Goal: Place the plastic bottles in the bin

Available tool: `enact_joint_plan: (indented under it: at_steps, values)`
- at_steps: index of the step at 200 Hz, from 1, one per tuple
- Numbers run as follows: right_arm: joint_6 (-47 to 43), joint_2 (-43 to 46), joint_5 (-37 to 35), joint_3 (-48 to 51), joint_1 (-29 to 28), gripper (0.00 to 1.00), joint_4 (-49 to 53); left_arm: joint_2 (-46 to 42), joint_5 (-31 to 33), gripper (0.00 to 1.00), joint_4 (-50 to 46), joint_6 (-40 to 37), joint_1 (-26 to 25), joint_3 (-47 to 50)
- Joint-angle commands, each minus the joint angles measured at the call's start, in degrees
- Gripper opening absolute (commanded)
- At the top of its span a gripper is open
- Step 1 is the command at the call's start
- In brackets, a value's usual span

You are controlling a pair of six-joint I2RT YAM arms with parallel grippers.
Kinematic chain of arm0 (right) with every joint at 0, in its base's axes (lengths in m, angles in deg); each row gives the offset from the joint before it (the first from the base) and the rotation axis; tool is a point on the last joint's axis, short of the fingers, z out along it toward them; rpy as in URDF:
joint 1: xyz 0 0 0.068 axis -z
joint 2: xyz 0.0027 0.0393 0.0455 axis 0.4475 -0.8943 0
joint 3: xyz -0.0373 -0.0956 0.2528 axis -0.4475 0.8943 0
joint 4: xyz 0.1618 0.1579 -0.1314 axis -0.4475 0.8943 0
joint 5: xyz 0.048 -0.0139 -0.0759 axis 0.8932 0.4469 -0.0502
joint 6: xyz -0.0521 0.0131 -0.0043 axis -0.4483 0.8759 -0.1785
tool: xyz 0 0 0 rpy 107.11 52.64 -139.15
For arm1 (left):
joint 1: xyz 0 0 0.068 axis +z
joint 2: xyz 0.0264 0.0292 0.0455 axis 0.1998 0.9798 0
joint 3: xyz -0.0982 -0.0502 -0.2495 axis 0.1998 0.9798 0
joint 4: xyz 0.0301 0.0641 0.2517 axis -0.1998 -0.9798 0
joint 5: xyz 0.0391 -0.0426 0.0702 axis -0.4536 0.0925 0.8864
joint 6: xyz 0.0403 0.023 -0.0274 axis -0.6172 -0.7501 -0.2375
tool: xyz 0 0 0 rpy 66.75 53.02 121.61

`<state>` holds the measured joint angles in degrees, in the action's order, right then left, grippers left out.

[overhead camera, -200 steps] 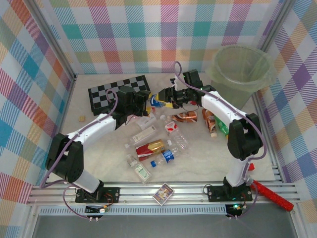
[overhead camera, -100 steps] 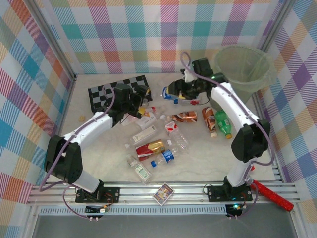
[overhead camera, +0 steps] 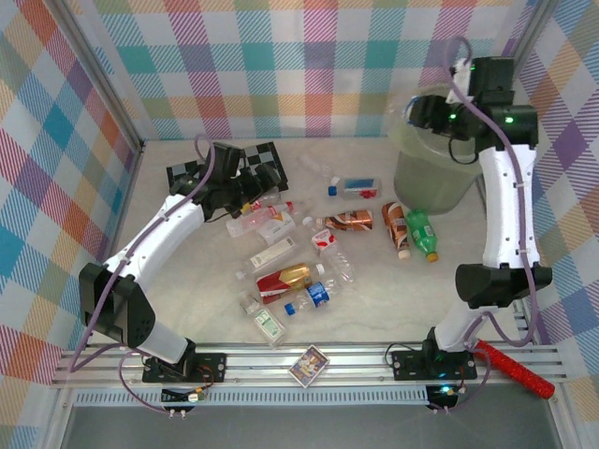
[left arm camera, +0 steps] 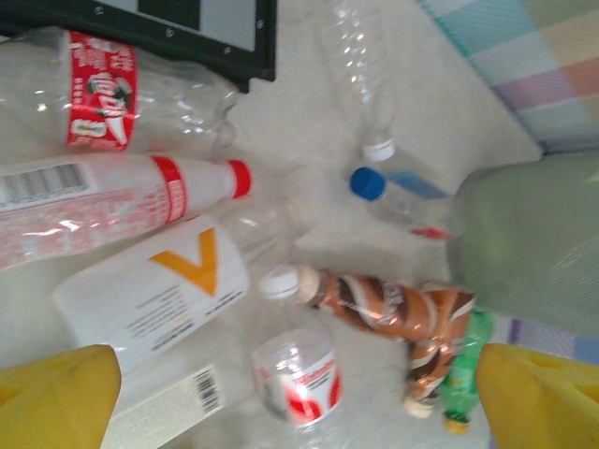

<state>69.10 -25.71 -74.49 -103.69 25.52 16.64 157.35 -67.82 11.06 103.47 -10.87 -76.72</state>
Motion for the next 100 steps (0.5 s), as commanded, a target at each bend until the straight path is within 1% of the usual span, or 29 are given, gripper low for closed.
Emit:
enact_joint_plan:
  at_steps: [1,9,20,41,63,77,100]
  values:
    - [-1.65,-1.76,-5.26,-1.56,3.87,0.48,-1.16,0.0,1.67,0.96,-9.63,-8.88,-0.01,-3.17]
    - [-1.45,-2.4,-5.17,-1.15,5.22,0.48,-3.28,0.22,1.37,0.96,-11.43,-10.19,0.01,-3.7]
    - [-1.53,-4.23,-5.52,-2.44,6.36,0.48,-3.71,0.65,0.77,0.95,-13.99,-11.67,-0.02,-4.33]
    - [-2.61,-8.55,-9.26,-5.84,6.85,0.48,-3.11,0.95,-0.34,0.95,-18.47,-14.73,-0.51,-4.63]
    - [-3.47,-12.08,-12.27,-6.93,6.93,0.48,-3.6,0.87,1.09,0.95,-22.67,-17.72,-1.46,-4.39]
    - [-3.68,-14.01,-13.55,-6.93,6.95,0.48,-3.87,0.35,1.69,0.95,-23.36,-18.26,-1.75,-3.29]
    - [-4.18,-17.78,-13.54,-7.38,6.96,0.48,-3.36,-0.62,2.78,0.94,-22.27,-18.6,-1.86,-1.44]
